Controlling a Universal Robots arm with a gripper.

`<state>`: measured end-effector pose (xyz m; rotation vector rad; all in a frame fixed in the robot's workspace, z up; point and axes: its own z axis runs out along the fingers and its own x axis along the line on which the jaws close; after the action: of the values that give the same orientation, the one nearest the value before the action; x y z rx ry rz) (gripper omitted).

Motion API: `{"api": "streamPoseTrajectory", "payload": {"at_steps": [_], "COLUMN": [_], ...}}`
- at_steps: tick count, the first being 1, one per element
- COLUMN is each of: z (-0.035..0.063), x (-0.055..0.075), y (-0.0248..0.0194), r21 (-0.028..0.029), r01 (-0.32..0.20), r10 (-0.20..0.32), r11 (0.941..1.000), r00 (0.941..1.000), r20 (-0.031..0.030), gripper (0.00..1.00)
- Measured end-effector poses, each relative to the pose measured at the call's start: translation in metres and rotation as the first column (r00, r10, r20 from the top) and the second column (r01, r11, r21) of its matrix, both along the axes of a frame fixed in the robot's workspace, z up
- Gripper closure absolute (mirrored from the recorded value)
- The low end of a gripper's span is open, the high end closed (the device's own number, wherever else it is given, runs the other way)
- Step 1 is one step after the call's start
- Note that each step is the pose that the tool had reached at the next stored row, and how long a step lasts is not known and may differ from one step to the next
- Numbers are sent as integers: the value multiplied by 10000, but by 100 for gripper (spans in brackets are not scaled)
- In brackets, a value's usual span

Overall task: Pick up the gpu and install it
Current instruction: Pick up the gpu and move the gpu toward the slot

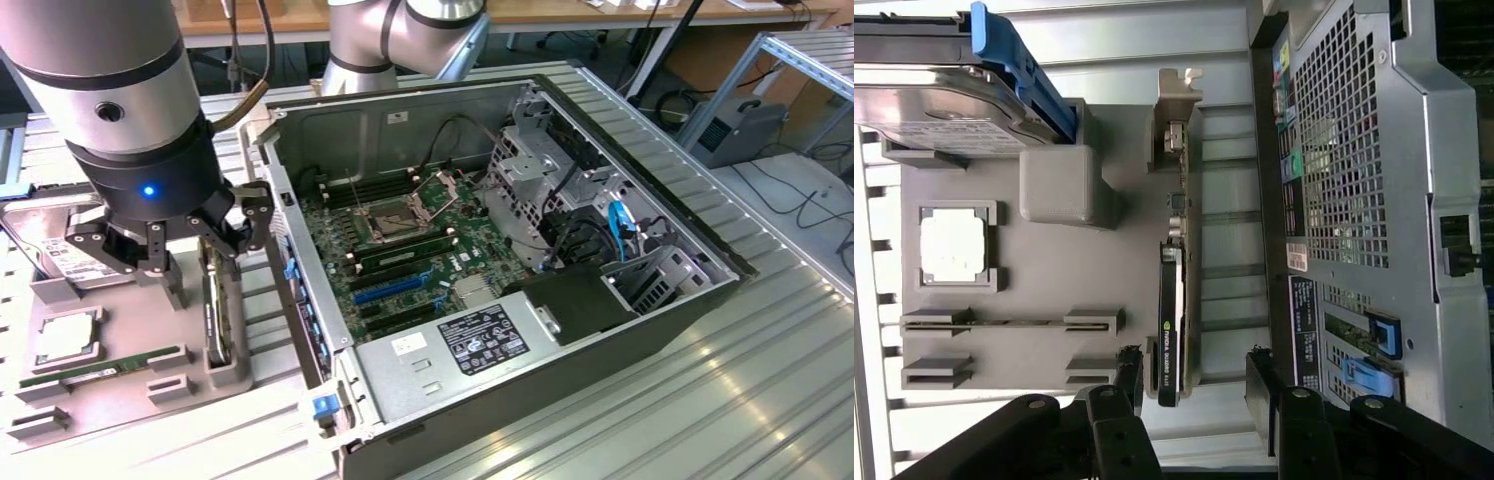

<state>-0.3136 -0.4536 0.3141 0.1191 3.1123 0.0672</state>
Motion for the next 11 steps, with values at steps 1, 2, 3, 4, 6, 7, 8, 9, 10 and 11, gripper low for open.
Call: {"api": "streamPoseTrajectory", "payload": {"at_steps": [1, 2, 3, 4, 6, 7, 8, 9, 10, 11], "z": [-4, -9, -13, -18, -30, -33, -36, -39, -42, -45], "x": [0, 0, 0, 0, 0, 0, 0, 0, 0, 0], "y": [0, 1, 2, 2, 3, 4, 4, 4, 4, 4], "r21": [-1, 0, 0, -1, -1, -1, -1, -1, 0, 0], "r01": [0, 1, 1, 0, 0, 0, 0, 0, 0, 0], "r10": [0, -1, -1, 0, 0, 0, 0, 0, 0, 0], "r11": [10000, 10000, 10000, 10000, 10000, 10000, 10000, 10000, 10000, 10000], "r00": [10000, 10000, 10000, 10000, 10000, 10000, 10000, 10000, 10000, 10000], "r20": [0, 0, 0, 0, 0, -1, 0, 0, 0, 0], "gripper": [46, 46, 46, 46, 46, 46, 46, 46, 46, 46]}}
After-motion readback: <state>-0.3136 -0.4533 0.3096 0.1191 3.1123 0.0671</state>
